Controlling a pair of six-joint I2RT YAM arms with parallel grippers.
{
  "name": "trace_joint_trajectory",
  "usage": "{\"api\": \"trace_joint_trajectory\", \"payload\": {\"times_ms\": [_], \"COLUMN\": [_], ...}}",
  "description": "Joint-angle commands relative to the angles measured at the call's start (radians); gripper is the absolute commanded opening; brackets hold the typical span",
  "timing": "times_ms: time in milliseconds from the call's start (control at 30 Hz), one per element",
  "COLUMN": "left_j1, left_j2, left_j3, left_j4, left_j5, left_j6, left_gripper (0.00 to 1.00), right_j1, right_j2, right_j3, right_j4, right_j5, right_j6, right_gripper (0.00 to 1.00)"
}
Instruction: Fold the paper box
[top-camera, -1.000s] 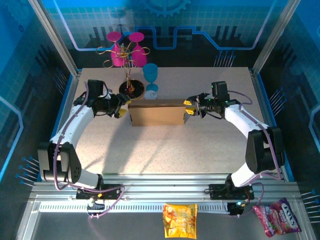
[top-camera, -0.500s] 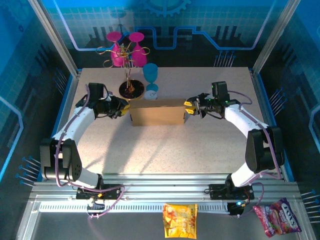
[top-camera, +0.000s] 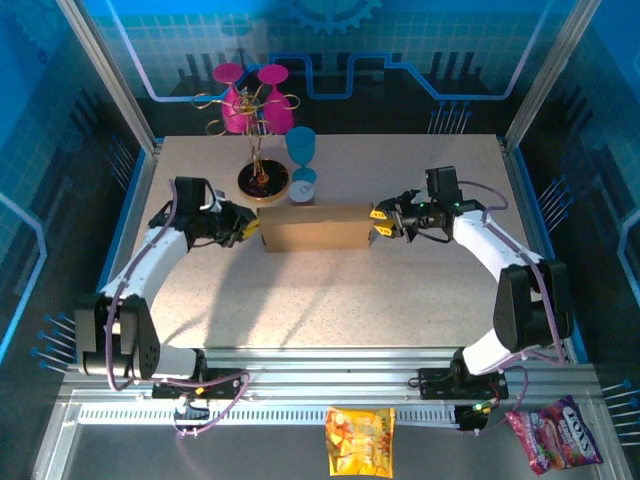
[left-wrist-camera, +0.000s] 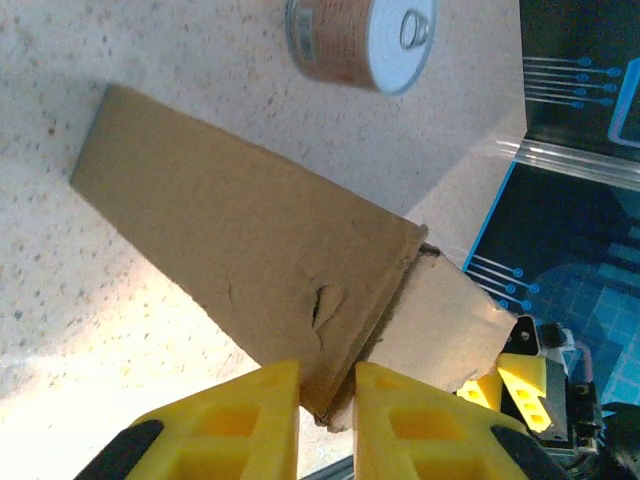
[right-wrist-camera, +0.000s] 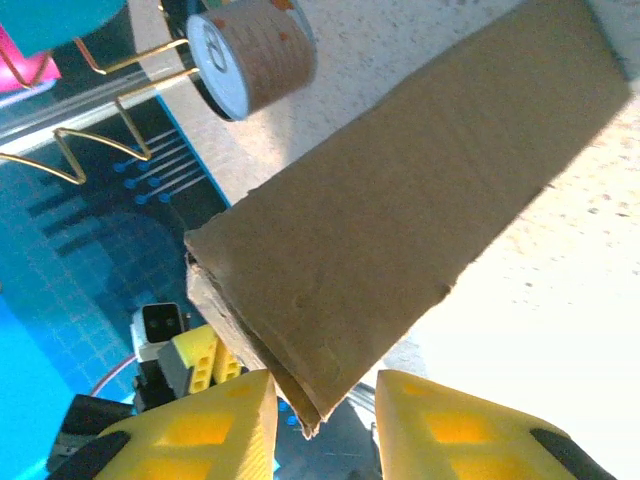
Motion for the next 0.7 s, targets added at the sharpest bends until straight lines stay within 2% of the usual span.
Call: {"api": "trace_joint_trajectory", "payload": {"times_ms": [0,200,300,400,433,467,567,667], "left_j1": [-0.024,-0.078,-0.094,-0.098,-0.098,-0.095,-0.086,-0.073], "left_j2": [-0.068,-0.187,-0.246,-0.285,-0.287,-0.288,-0.3,-0.353], "left_j3": [-0.091,-0.229,-0.239,-0.168,-0.124,-0.078,0.026,0.043], "left_j4": [-0.122,-0.187,-0.223,-0.28,-0.309,-0.328,-0.376,-0.31], "left_j5": [-0.025,-0.051,-0.076,-0.134,-0.167,-0.208,-0.372,-0.564], "left_j6": [0.007,0.007,-0.015,-0.022,-0.012,0.004,0.053,0.12], "left_gripper": [0.23,0.27,0.38,0.49,0.59,0.98,0.99,0.99], "right_j1": [-0.022,-0.017,-0.014,-0.014,-0.011,-0.012,0.003,0.032], "right_j2": [-0.07,-0.257,-0.343,-0.381,-0.384,-0.389,-0.43,-0.479], "right_j3": [0.001,-0.087,-0.114,-0.081,-0.056,-0.032,0.013,0.009], "right_j4": [-0.254,-0.365,-0.353,-0.37,-0.387,-0.395,-0.393,-0.337], "right_j5": [0.108,0.307,0.374,0.457,0.496,0.538,0.726,0.988], "right_j6": [-0.19,-0.328,-0.335,-0.37,-0.393,-0.422,-0.508,-0.599], "right_gripper": [0.34,0.44,0.47,0.56,0.72,1.0,1.0,1.0]}}
